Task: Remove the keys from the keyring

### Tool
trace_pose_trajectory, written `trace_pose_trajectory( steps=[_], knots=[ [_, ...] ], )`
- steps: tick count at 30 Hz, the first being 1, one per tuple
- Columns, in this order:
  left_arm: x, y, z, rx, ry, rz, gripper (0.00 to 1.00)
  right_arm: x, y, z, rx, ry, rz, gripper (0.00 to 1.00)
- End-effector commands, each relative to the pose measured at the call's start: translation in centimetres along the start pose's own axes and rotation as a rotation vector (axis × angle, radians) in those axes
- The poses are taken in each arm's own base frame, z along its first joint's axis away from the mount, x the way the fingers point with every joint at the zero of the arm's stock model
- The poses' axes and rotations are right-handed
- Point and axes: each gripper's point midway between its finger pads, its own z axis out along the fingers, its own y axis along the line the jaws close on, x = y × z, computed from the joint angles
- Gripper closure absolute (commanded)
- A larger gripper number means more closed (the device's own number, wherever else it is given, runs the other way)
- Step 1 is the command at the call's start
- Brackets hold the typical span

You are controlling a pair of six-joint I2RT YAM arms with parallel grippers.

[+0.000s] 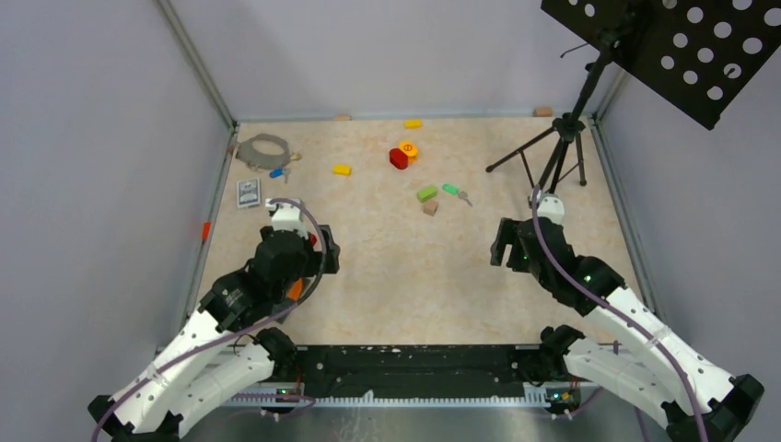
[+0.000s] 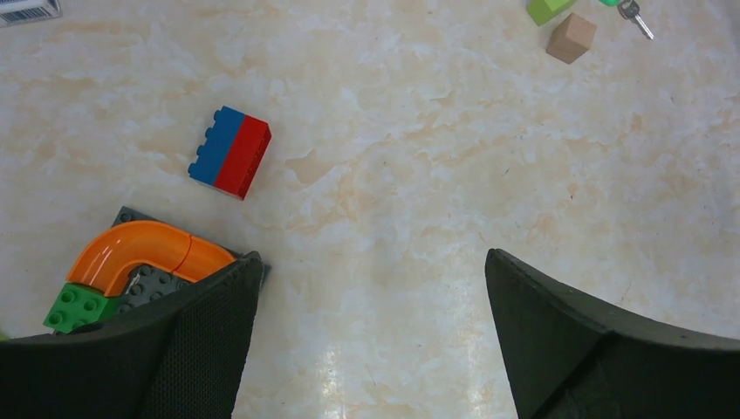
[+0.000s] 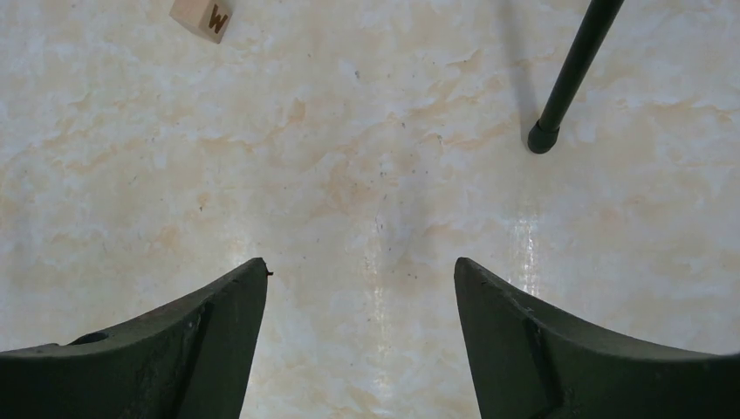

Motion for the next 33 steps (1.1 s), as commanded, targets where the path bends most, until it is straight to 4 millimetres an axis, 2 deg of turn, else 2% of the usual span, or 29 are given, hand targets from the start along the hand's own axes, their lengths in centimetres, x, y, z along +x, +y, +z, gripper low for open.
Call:
trace_pose_trajectory(
  steps=[1, 5, 9, 12, 14, 15, 18, 22, 24, 28, 33],
  knots=[
    [-1.1, -0.1, 0.2, 0.009, -0.072, -0.039, 0.02, -0.3, 0.3, -0.1, -0.019, -0.016, -0.004, 0.22],
    [-1.7, -0.6, 1.3, 0.010, -0.115, -0.052, 0.01, 0.0, 0.8, -0.3, -0.046, 0.018, -0.025, 0.22],
    [-3.8, -1.0, 2.8, -0.055, -0.130, -0.002, 0.02, 0.6, 1.2, 0.0, -0.051, 0.062, -0.050, 0.21],
    [-5.8, -0.9, 4.7, -0.165, -0.130, 0.036, 0.02, 0.9, 1.5, 0.3, -0.057, 0.075, -0.062, 0.21],
    [-8.2, -0.8, 5.5, -0.198, -0.156, 0.045, 0.02, 1.1, 1.6, 0.6, -0.057, 0.085, -0.073, 0.21],
    [-9.1, -0.7, 6.5, -0.205, -0.147, 0.044, 0.01, 1.2, 1.7, 0.7, -0.059, 0.090, -0.075, 0.21],
    [-13.1, -0.2, 8.4, -0.189, -0.176, -0.026, 0.02, 1.5, 2.0, 0.8, -0.075, 0.107, -0.086, 0.22],
    [-16.7, 3.0, 11.4, -0.247, -0.183, -0.095, 0.01, 1.4, 2.2, 0.6, -0.091, 0.102, -0.084, 0.21],
    [-18.0, 6.2, 13.2, -0.299, -0.176, -0.146, 0.02, 1.2, 2.2, 0.4, -0.098, 0.095, -0.081, 0.22],
    [-18.7, 11.8, 17.3, -0.355, -0.150, -0.230, 0.02, 1.2, 2.5, 0.4, -0.114, 0.093, -0.084, 0.22],
    [-18.1, 16.8, 23.5, -0.372, -0.102, -0.225, 0.03, 1.4, 2.6, 0.4, -0.124, 0.103, -0.089, 0.22]
  ],
)
